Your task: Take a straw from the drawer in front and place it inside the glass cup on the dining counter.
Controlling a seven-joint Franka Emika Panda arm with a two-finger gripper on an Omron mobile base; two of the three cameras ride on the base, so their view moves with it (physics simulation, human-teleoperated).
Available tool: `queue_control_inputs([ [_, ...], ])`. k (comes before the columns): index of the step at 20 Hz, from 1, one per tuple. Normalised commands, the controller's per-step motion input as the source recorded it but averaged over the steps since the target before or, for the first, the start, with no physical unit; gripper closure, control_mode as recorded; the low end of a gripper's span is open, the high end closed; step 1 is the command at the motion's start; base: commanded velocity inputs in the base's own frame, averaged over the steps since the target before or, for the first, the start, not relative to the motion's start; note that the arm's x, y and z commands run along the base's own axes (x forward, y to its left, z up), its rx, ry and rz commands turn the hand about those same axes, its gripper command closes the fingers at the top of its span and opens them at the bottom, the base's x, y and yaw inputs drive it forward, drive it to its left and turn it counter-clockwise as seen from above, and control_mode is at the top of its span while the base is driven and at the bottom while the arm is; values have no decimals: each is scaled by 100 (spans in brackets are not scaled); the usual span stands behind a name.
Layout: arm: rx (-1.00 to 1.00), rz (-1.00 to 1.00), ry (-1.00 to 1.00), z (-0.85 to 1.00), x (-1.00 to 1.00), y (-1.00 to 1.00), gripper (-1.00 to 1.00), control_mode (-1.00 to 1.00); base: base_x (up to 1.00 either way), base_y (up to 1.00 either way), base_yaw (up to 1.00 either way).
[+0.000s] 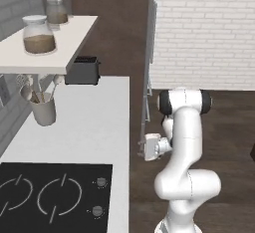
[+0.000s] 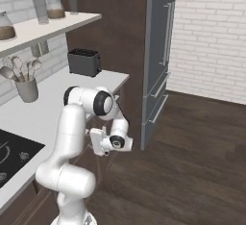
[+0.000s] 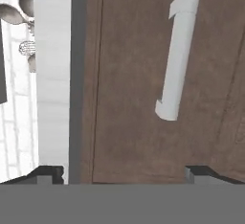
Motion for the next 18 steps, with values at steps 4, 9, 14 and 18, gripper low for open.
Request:
queue_control_inputs([
  [4, -2, 0, -6, -4, 2, 37, -100, -100, 0, 0, 0],
  [9, -6, -3, -1, -11, 3, 33, -100, -100, 0, 0, 0],
  [14, -3, -1, -2, -8, 19, 24, -100, -100, 0, 0, 0],
  [18, -1, 0, -4, -11, 29, 11, -100, -100, 0, 0, 0],
])
